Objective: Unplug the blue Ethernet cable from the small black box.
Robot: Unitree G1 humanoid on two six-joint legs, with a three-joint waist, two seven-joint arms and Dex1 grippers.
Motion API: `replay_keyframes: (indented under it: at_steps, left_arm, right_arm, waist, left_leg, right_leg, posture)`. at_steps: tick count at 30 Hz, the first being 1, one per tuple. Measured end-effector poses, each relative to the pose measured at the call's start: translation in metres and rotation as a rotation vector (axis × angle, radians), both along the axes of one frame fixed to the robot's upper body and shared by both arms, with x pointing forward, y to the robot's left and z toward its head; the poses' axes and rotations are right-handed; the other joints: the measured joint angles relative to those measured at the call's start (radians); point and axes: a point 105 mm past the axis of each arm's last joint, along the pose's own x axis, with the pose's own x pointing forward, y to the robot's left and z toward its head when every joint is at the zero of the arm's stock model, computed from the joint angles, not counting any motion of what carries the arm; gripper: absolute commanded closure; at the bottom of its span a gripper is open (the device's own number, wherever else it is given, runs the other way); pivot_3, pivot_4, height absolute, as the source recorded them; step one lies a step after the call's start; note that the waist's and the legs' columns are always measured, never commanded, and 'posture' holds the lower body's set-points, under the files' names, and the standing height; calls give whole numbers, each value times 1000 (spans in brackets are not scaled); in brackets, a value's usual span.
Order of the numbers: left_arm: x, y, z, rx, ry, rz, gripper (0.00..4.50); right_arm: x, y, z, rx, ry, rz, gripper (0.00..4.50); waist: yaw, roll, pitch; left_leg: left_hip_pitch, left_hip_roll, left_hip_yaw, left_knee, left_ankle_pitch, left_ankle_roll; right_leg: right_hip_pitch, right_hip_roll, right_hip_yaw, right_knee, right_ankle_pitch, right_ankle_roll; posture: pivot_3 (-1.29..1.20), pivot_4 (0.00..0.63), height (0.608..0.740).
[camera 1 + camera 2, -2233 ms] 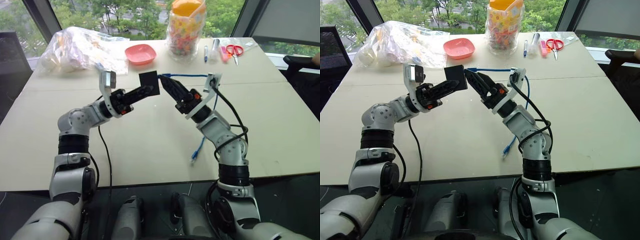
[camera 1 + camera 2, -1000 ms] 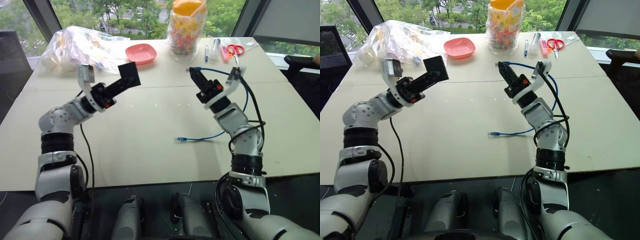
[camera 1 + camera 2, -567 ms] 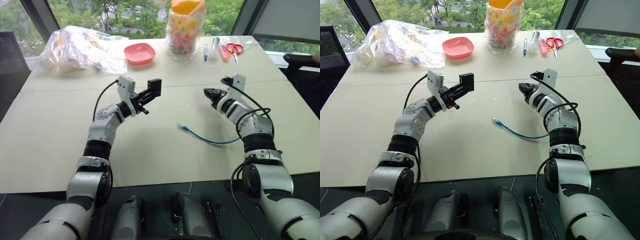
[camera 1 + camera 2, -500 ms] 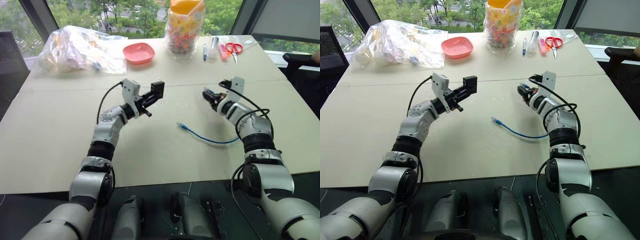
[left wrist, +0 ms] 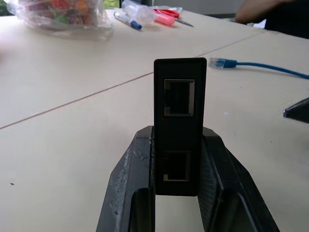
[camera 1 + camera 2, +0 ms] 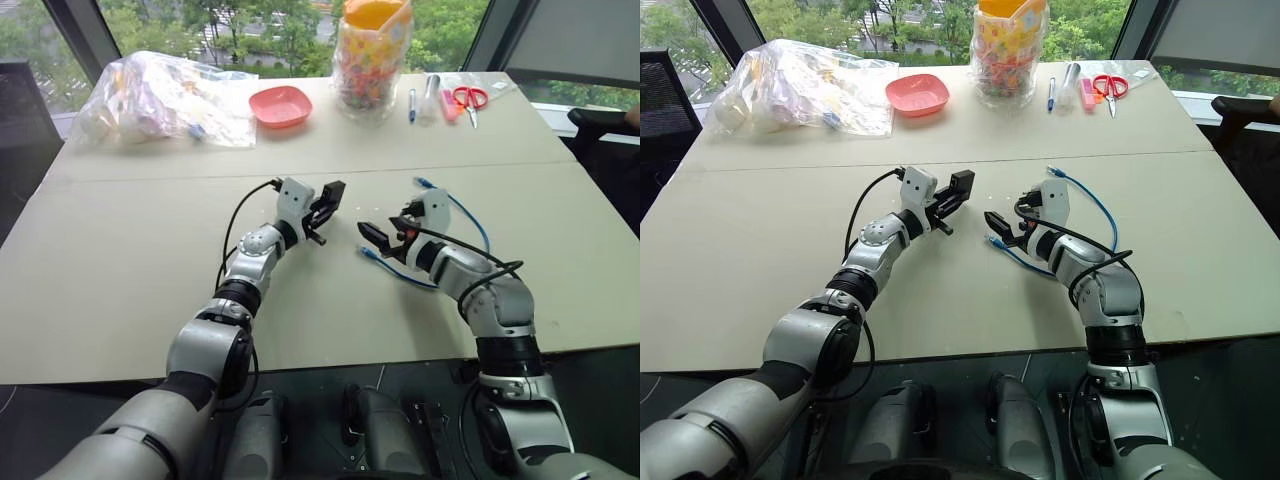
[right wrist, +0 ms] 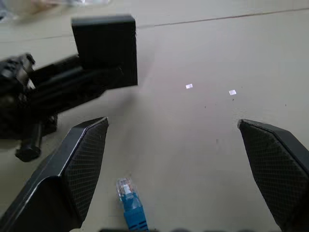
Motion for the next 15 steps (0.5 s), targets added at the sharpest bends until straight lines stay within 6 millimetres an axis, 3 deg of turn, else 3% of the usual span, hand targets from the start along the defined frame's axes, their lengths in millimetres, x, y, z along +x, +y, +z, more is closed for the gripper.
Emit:
replay_keyframes:
  at_steps: [5, 10, 12, 15]
  left_arm:
    - [2, 12, -1, 17, 4, 11, 185]
    - [-3, 47, 22, 14, -27, -57, 185]
    - [-23, 71, 31, -23, 3, -101, 185]
    - [-56, 90, 32, -49, 115, -170, 185]
  right_arm:
    - [2, -11, 5, 19, -23, -44, 0]
    - [-13, -19, 10, 7, -74, -5, 0]
    - [-26, -22, 10, -7, -97, 33, 0]
    - [-37, -27, 7, -24, -100, 54, 0]
  waist:
    - [-1, 0, 0]
    - [-4, 0, 0]
    - [-9, 0, 0]
    - [-4, 1, 0]
  left_leg:
    - [0, 0, -1, 0, 0, 0]
    - [-1, 1, -1, -1, 0, 0]
    - [0, 1, 0, -2, 0, 0]
    - [0, 1, -1, -1, 0, 0]
  right_leg:
    - [0, 0, -1, 0, 0, 0]
    - [-1, 1, 0, 0, 0, -1]
    - [-1, 1, 0, 1, 0, -1]
    - [-1, 1, 1, 1, 0, -1]
  posture:
    - [0, 150, 740]
    - [0, 150, 740]
    - [0, 150, 740]
    - [0, 150, 740]
